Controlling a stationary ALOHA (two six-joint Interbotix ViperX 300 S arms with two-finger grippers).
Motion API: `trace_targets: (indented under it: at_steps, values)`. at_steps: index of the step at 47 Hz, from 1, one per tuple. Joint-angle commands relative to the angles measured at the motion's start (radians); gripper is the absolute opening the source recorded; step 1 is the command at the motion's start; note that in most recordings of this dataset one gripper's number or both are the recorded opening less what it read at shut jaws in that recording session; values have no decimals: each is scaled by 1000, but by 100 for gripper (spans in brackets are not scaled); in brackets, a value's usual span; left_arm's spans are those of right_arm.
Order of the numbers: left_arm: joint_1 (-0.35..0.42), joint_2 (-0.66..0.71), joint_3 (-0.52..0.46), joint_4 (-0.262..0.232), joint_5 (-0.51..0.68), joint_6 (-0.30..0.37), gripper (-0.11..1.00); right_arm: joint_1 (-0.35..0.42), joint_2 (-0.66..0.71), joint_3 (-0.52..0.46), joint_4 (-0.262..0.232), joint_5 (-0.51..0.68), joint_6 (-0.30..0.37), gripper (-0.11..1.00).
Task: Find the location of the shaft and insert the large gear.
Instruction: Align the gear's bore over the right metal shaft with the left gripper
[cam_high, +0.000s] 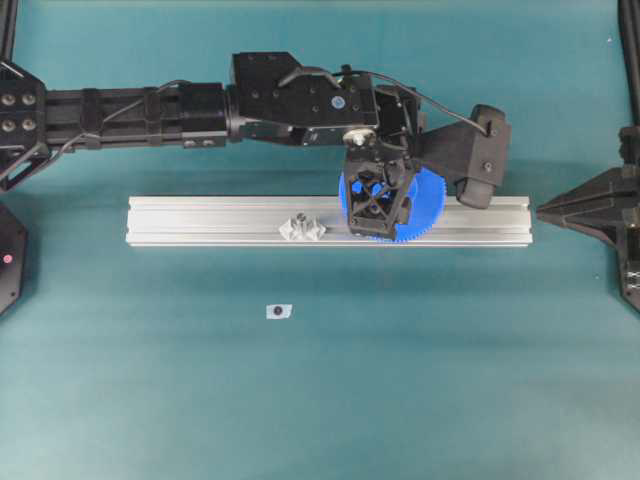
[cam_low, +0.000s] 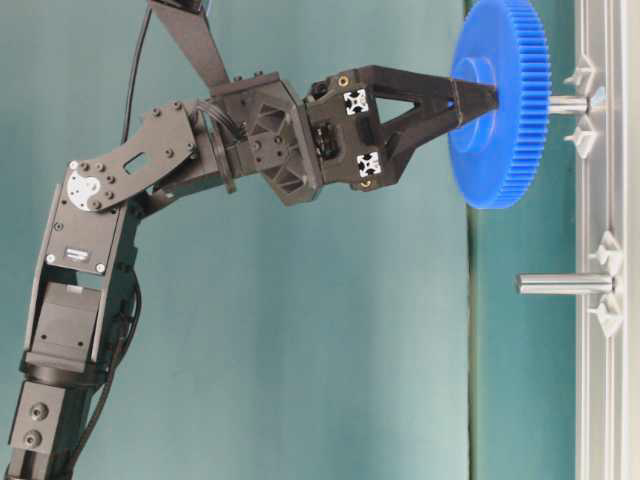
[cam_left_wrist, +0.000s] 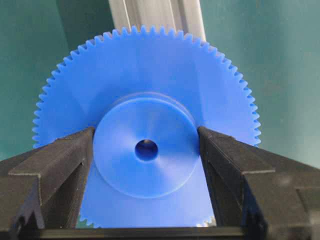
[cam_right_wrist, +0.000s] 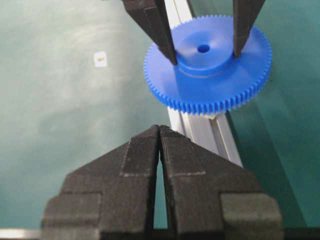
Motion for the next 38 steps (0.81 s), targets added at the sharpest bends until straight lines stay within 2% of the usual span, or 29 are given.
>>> trace_targets:
  at_steps: [1,23,29,38]
  values:
    - [25,-26,-17,6,-6,3,72,-2,6,-11,0,-5,8,6]
    - [20,-26,-17,6,-5,-3,72,-2,6,-11,-2,-5,8,6]
    - [17,-28,-17,6,-5,2,90,-2,6,-11,-2,-6,8,6]
    - [6,-31,-21,6,-3,2,87,-2,6,-11,0,-6,8,6]
